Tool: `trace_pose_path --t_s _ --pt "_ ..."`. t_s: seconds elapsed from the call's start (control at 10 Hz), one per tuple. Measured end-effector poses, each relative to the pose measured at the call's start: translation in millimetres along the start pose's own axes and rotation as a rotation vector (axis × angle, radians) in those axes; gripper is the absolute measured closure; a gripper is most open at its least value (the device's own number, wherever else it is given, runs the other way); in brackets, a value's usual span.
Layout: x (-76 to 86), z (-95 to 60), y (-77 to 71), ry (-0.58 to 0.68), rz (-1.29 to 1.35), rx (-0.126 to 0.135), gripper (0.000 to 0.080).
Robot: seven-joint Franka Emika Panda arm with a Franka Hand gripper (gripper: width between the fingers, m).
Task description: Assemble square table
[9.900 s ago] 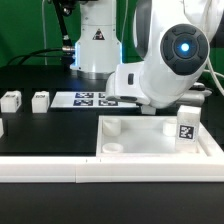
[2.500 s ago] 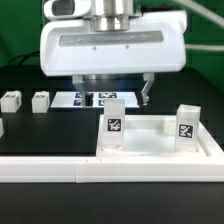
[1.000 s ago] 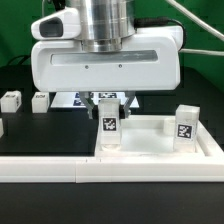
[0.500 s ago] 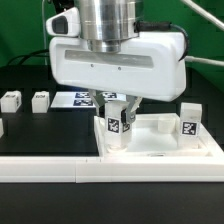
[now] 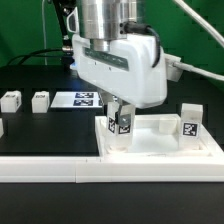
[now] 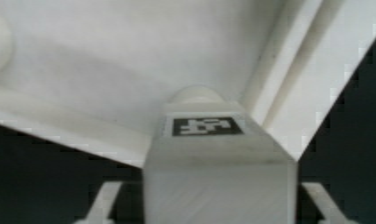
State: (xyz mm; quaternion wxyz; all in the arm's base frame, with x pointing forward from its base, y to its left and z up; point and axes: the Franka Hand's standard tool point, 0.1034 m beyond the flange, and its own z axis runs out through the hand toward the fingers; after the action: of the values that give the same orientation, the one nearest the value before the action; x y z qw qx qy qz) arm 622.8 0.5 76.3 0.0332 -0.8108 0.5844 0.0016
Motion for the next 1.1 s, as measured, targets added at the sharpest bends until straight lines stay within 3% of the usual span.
trace_pose_path --t_s 0.2,0.3,0.4,0.5,0.6,0.7,0.8,0.9,1.1 --pt "0.7 0.5 0.5 -0.001 0.09 0.0 0.0508" --pt "5.5 1.2 2.7 -0.038 0.365 0.018 0.0508" --pt "7.3 1.3 4.0 -0.054 0.426 0.026 0.0508" --pt "5.5 1.3 3.1 -0.051 0.366 0.027 0.0508" --pt "5.1 0.9 0.9 -0.036 0.275 0.036 0.0452" --pt "3.0 -0.8 -5.6 -0.004 0.097 0.066 0.0269" --pt "-1.3 -1.8 -9.7 0.025 -0.116 0.073 0.0269" --pt "-10.6 -1.5 -13.3 0.052 -0.33 0.075 0.0175" --pt "-5.7 -0.4 -11.1 0.055 -0.421 0.07 0.0157"
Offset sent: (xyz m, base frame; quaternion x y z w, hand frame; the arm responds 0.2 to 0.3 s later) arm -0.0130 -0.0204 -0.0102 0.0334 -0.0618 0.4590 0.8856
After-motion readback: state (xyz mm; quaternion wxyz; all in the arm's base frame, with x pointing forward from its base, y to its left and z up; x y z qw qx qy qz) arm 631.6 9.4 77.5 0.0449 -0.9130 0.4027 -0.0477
